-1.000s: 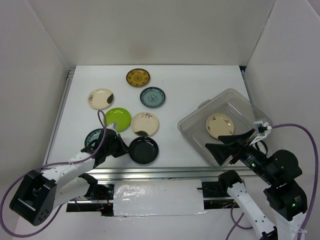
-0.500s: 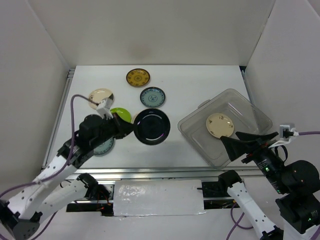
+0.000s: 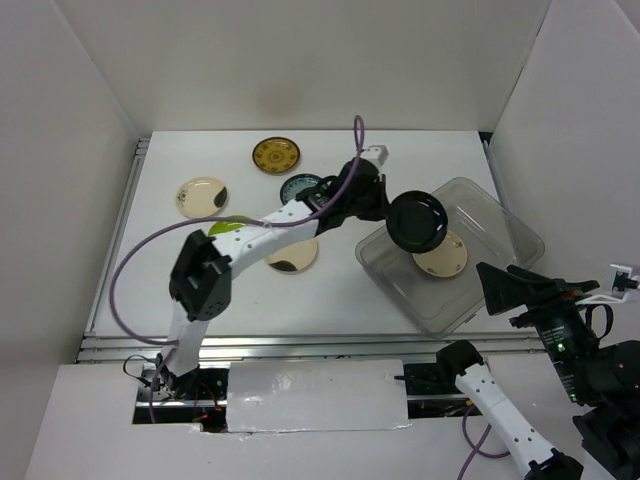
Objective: Place the plates into the plastic bin on the countertop
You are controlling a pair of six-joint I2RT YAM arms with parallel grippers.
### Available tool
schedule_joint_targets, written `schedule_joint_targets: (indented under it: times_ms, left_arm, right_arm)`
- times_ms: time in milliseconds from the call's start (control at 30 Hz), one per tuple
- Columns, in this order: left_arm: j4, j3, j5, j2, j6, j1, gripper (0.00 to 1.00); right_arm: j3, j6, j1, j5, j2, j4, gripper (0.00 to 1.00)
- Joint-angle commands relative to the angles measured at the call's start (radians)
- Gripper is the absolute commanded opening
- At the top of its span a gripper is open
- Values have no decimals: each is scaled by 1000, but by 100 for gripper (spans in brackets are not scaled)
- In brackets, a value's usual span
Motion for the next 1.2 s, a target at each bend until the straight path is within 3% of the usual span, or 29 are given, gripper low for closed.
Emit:
schedule_joint_targets:
  times_ms: [0, 200, 467, 567, 600, 733, 767, 800, 833, 900, 933, 1033, 1167]
  left_arm:
    - [-1, 225, -1, 156, 57, -18, 0]
    - [-3, 454, 43, 392, 39, -25, 0]
    - [80, 496, 125, 490, 10, -24, 7]
    - [92, 530, 154, 521, -7, -24, 21]
    - [94, 536, 161, 522, -10, -28, 34]
    - [88, 550, 158, 518, -6, -42, 55]
    - [76, 542, 148, 495, 3, -51, 60]
    - [74, 530, 145, 475, 9, -58, 73]
    - [68, 521, 133, 418, 19, -64, 99]
    - [31, 461, 103, 329, 39, -84, 99]
    - [27, 415, 5, 200, 48, -94, 99]
    - [-36, 179, -187, -67, -36, -107, 99]
    - [-143, -249, -457, -355, -219, -26, 99]
  right_arm:
    - [29, 10, 32, 75, -7, -48, 100]
    - [31, 18, 72, 92, -26, -68, 100]
    - [-15, 27, 117, 112, -50, -54, 100]
    - [-40, 38, 129, 116, -59, -41, 100]
    - [-41, 41, 132, 118, -61, -41, 100]
    - [-34, 43, 145, 124, -55, -48, 100]
    - [-28, 40, 145, 122, -52, -47, 100]
    - [-24, 41, 146, 122, -49, -48, 100]
    - [-18, 41, 146, 124, -52, -44, 100]
    - [-17, 40, 145, 119, -47, -39, 100]
    - [-21, 38, 146, 118, -47, -30, 100]
    - [-50, 38, 149, 93, -46, -5, 100]
    - [-116, 29, 154, 29, -47, 47, 100]
